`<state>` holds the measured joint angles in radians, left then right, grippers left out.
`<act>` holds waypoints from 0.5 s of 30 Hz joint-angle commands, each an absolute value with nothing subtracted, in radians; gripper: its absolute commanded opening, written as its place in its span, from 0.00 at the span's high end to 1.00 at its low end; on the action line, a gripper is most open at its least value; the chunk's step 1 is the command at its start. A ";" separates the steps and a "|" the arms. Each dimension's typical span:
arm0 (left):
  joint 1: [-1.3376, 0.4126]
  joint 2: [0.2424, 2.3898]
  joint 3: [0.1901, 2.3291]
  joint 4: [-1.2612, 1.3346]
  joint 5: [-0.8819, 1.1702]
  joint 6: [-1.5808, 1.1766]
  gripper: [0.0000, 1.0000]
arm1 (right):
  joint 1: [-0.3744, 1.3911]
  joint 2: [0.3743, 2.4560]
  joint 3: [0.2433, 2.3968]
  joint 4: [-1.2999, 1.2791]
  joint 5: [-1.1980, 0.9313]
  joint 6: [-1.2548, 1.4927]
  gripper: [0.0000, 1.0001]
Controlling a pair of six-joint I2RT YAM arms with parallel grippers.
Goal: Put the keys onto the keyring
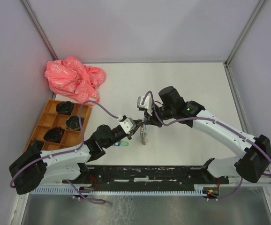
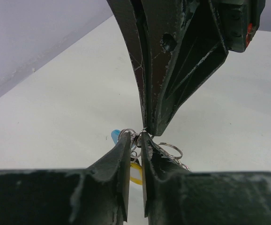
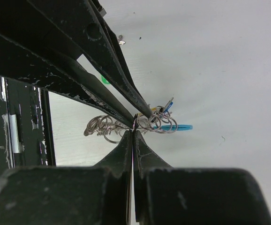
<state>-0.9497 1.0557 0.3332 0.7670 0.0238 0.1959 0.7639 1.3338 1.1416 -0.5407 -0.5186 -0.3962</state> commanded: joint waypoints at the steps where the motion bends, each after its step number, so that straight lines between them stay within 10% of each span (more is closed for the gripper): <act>1: -0.960 1.072 0.362 0.825 -0.020 0.251 0.83 | 0.765 1.282 1.132 -0.456 -0.554 -0.373 0.99; 15: -0.961 1.055 0.357 0.814 -0.047 0.197 0.97 | 0.766 1.108 0.901 -0.167 -0.431 -0.300 0.73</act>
